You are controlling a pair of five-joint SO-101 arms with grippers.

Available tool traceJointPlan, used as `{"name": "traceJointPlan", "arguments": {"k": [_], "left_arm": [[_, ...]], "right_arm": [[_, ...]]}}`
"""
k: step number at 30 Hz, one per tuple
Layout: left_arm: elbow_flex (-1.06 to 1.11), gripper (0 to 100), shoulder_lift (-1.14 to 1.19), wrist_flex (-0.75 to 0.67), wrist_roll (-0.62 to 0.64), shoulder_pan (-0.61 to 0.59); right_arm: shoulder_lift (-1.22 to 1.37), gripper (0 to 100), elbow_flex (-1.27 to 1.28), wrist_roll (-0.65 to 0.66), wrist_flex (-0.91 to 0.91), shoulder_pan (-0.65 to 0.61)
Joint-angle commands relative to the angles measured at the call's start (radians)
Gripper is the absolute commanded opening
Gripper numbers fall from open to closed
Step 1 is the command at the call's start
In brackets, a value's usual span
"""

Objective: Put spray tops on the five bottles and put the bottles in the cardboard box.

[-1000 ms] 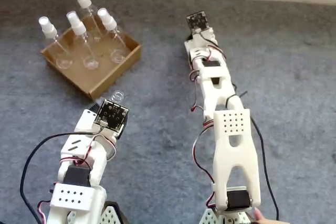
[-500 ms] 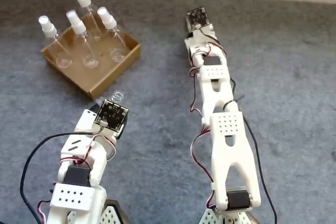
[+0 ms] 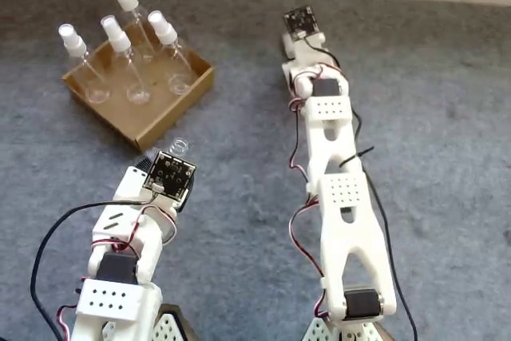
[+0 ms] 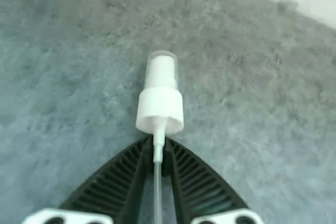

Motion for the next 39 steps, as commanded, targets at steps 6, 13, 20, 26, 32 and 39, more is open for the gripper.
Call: {"name": "traceJointPlan", "arguments": {"k": [6,13,20,26,32,39], "left_arm": [[0.025,6,-0.015,-0.017,-0.009,0.013],[0.025,6,-0.015,-0.017,-0.009,0.013],[0.025,6,-0.015,-0.017,-0.009,0.013],[0.025,6,-0.015,-0.014,-0.009,0.013],[0.025,6,-0.015,-0.014,-0.009,0.013],[0.025,6,-0.010,-0.014,-0.009,0.013]], "right_arm": [[-0.242,0.5,-0.120,0.003,0.289,0.002],[-0.374,0.5,-0.119,0.011,0.526,-0.027],[-0.472,0.5,-0.119,0.012,0.739,-0.056],[-0.516,0.5,-0.119,0.012,0.923,-0.087],[-0.513,0.5,-0.111,0.012,0.920,-0.079],[-0.524,0.5,-0.101,0.011,0.920,-0.079]]}}
